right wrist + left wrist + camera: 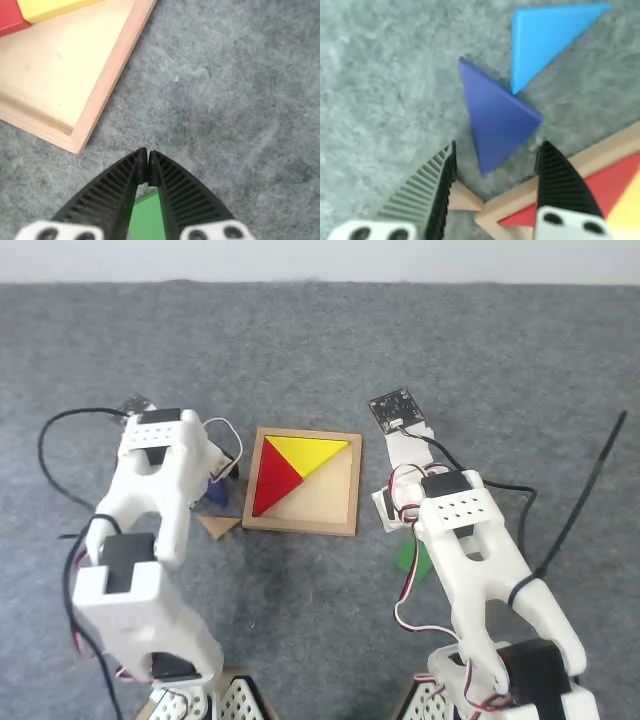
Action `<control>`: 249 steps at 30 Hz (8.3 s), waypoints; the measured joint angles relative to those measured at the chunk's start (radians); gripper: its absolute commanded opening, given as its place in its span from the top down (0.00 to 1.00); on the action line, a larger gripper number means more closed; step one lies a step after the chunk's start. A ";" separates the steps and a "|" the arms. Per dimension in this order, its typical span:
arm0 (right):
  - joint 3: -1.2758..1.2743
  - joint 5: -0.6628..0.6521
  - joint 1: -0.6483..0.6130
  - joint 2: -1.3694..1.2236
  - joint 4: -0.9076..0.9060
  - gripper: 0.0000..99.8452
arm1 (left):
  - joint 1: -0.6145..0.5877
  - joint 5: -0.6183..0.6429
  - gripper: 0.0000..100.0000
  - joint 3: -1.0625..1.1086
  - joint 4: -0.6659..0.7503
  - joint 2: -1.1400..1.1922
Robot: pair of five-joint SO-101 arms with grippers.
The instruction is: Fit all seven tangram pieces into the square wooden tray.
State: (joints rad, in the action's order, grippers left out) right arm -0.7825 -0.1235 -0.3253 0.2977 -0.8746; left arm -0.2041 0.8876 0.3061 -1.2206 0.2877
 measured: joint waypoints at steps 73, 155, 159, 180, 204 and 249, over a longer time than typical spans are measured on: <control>-0.015 -0.028 -0.028 0.002 0.002 0.99 | -0.083 0.091 0.80 -0.190 -0.049 0.167; -0.015 -0.034 -0.034 0.002 0.002 0.99 | 0.023 -0.143 0.79 -0.203 -0.103 0.169; -0.015 -0.034 -0.034 0.002 0.002 0.99 | 0.023 -0.135 0.79 -0.203 -0.103 0.169; -0.015 -0.034 -0.034 0.002 0.002 0.99 | 0.023 -0.107 0.77 -0.203 -0.103 0.167; -0.015 -0.034 -0.034 0.002 0.002 0.99 | 0.020 -0.107 0.82 -0.203 -0.097 0.167; -0.015 -0.048 -0.034 0.002 0.002 0.99 | -0.028 -0.066 0.82 -0.308 -0.287 0.141</control>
State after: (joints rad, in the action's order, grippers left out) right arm -0.7979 -0.1711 -0.3590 0.2992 -0.8730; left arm -0.2317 0.8216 -0.0023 -1.5075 0.4289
